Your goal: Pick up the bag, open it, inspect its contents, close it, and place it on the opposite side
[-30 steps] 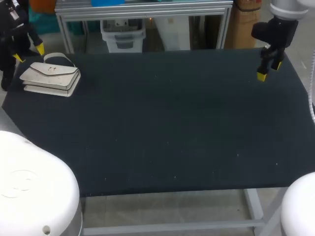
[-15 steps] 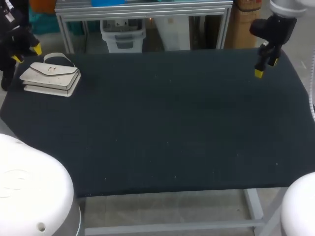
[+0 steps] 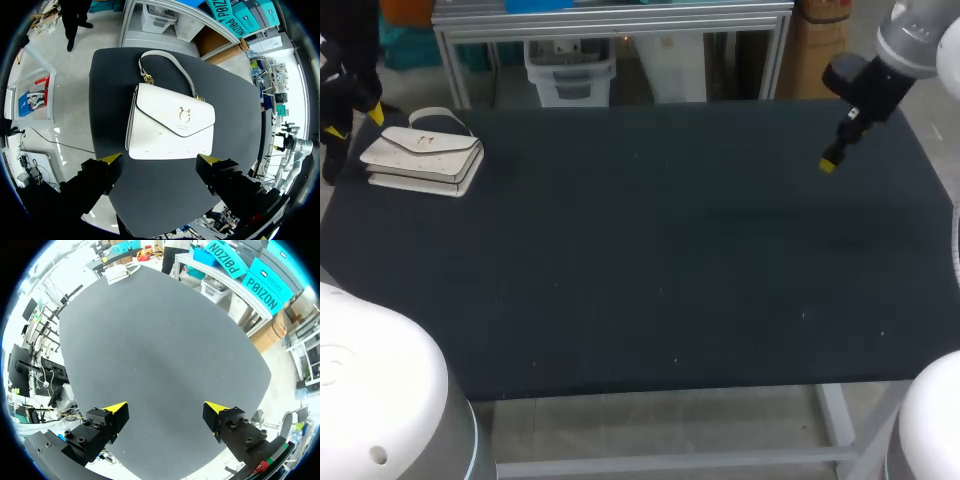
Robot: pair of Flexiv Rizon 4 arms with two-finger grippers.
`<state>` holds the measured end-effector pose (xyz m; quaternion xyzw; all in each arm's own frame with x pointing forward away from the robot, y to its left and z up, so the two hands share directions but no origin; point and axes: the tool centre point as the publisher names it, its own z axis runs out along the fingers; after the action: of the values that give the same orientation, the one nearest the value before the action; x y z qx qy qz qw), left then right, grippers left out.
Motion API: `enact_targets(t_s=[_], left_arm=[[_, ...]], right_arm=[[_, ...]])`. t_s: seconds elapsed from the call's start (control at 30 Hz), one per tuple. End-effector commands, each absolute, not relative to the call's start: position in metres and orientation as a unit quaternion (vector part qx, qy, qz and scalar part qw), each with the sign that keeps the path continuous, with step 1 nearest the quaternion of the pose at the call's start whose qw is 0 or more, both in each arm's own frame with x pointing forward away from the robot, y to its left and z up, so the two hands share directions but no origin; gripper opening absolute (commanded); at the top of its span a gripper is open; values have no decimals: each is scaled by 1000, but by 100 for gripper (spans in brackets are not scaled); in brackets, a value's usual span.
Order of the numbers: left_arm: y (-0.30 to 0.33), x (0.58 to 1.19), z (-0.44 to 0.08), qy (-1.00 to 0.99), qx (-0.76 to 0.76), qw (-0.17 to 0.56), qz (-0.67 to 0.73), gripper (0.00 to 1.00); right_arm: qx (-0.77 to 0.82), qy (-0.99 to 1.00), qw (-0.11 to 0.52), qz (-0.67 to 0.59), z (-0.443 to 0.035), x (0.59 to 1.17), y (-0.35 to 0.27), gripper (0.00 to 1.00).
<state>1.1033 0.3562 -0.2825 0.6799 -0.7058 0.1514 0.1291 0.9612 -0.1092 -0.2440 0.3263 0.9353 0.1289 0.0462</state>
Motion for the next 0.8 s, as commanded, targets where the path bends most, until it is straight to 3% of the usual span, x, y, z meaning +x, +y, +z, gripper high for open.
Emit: enact_targets(t_s=[0.03, 0.43, 0.67, 0.8], left_arm=[[370, 1124, -305, -693, 641, 301, 134, 100], [371, 1135, -341, -669, 640, 355, 129, 100], [364, 1135, -348, -665, 631, 376, 135, 76], [359, 1136, -352, -664, 629, 382, 131, 75]], right_arm=[[316, 914, 118, 226, -252, 949, -109, 100], [299, 917, 102, 244, -267, 946, -95, 100], [272, 927, 81, 245, -275, 948, -89, 100], [253, 933, 65, 247, -282, 950, -85, 100]])
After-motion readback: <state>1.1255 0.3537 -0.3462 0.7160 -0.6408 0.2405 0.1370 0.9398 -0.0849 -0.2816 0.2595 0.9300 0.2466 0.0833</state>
